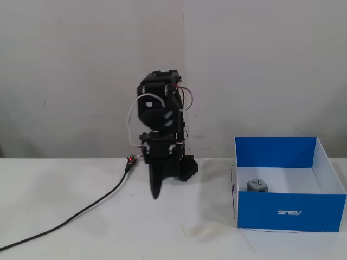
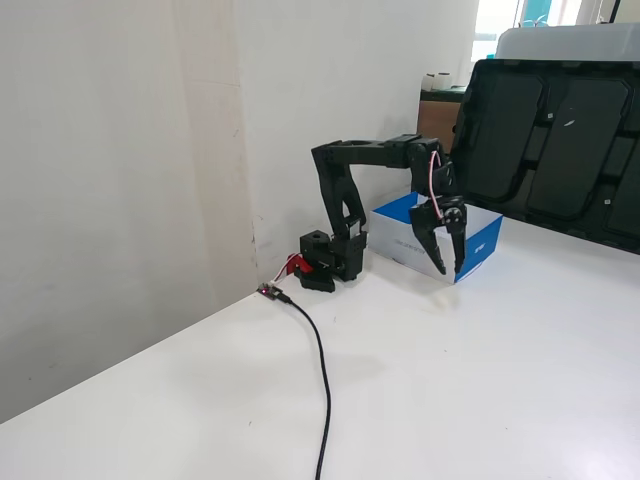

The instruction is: Pick the gray block and keep it in the box.

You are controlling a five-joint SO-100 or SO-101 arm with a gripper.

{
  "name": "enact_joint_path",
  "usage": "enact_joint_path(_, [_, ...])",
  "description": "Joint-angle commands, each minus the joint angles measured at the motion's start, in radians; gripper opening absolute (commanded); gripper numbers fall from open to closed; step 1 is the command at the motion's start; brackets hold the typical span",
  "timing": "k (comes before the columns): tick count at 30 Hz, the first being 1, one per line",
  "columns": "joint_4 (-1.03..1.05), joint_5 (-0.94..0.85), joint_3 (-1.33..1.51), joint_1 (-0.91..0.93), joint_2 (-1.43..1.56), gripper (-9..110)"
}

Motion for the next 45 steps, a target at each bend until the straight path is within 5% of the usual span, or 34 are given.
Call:
enact_joint_path(1, [-0.075,0.008,0.087,0.066,0.127,4])
enact_joint_path(22, [-0.529,0.126,0.914,0.078,0.792,4])
enact_joint_path(36, [-0.479,0.14,1.203,0.026,1.236,0])
enact_joint_path(45, [-0.272,0.14,1.313,0.008,1.595,0])
